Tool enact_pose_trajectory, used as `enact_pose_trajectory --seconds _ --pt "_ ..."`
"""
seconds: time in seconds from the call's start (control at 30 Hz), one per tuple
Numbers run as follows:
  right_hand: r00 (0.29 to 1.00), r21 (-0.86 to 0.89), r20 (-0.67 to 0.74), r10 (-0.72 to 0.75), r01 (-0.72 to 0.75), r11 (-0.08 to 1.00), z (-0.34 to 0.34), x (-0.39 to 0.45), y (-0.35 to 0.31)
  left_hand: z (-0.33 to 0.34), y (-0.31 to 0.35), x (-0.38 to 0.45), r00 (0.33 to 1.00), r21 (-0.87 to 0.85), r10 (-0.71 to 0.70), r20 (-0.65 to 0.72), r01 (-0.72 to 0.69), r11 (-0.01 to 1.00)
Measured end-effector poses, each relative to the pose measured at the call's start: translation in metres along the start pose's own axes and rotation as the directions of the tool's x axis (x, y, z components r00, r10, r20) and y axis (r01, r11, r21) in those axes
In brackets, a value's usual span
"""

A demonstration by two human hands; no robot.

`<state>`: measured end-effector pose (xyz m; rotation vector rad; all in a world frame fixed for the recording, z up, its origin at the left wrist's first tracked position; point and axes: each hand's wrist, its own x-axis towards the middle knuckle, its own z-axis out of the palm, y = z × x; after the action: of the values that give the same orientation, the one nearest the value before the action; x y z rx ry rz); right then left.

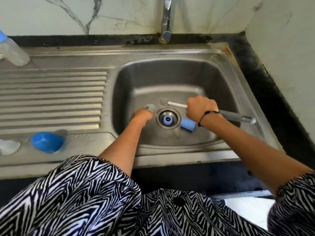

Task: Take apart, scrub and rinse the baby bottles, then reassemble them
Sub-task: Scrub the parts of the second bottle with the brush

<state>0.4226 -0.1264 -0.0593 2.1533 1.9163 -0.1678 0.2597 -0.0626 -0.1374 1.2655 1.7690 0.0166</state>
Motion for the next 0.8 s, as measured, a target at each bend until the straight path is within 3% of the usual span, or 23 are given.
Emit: enact_pose_trajectory --seconds 0.23,0.4,0.63,0.73,0.8 --pt "0.999 0.040 0.015 -0.043 0.042 0.998 0.005 0.005 0.001 0.002 0.005 -0.015 0.998 0.343 0.051 0.032 -0.059 0.938" --pt "0.999 0.053 0.034 -0.043 0.041 0.998 0.011 0.007 0.005 0.007 0.005 -0.019 0.997 0.622 0.045 0.066 -0.076 0.779" --pt "0.996 0.056 0.081 -0.026 0.022 0.998 0.025 0.009 0.013 0.020 0.011 -0.014 0.996 0.776 0.092 0.019 -0.073 0.626" --pt "0.996 0.064 0.091 -0.010 0.004 0.998 0.028 0.011 0.018 0.026 0.026 -0.011 0.974 0.818 0.214 -0.068 -0.068 0.571" --pt "0.994 0.066 0.113 0.001 -0.009 0.998 0.030 0.012 0.020 0.033 0.039 -0.006 0.957 0.799 0.280 -0.081 -0.105 0.592"
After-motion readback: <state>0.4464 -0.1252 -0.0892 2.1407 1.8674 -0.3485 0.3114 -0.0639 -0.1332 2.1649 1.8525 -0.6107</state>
